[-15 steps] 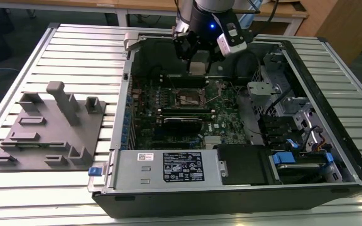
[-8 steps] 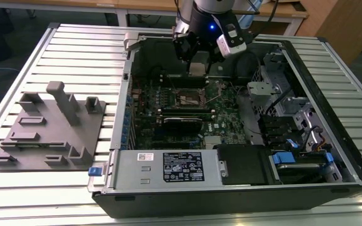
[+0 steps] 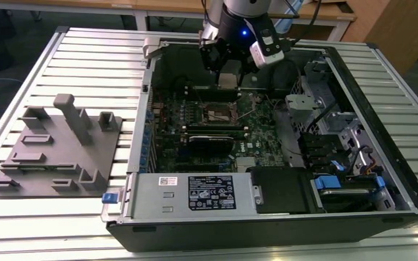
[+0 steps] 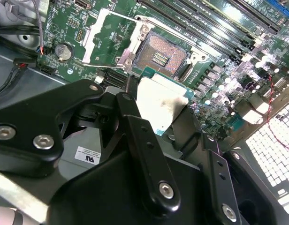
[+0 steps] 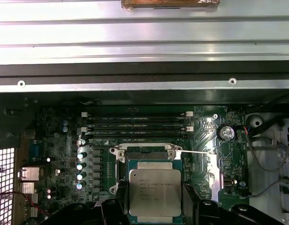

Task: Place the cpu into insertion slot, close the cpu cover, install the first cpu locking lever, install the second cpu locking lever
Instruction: 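Place the cpu into insertion slot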

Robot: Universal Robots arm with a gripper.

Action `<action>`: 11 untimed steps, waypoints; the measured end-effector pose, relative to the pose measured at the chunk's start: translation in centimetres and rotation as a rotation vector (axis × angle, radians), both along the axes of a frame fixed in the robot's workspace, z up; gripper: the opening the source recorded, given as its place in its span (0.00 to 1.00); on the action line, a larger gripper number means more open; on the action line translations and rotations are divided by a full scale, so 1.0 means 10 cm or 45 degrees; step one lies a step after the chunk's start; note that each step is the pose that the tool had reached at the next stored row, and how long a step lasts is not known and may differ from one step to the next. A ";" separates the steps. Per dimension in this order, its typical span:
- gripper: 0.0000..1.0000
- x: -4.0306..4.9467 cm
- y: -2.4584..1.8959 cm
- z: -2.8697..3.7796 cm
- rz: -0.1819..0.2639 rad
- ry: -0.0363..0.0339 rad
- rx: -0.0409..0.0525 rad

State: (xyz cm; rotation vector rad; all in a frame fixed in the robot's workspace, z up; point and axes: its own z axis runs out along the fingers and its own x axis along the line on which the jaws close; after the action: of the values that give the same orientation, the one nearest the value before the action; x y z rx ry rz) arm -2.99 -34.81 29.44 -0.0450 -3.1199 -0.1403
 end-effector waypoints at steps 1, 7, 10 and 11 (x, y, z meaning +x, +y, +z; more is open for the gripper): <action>0.54 0.000 0.000 0.000 0.000 0.0000 0.000; 0.54 0.000 0.000 -0.004 -0.002 0.0001 0.000; 0.54 0.000 0.000 -0.012 -0.004 0.0000 0.000; 0.54 0.000 0.000 -0.014 -0.004 0.0000 0.000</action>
State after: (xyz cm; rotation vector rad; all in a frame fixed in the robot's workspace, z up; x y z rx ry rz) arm -2.99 -34.81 29.30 -0.0493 -3.1200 -0.1403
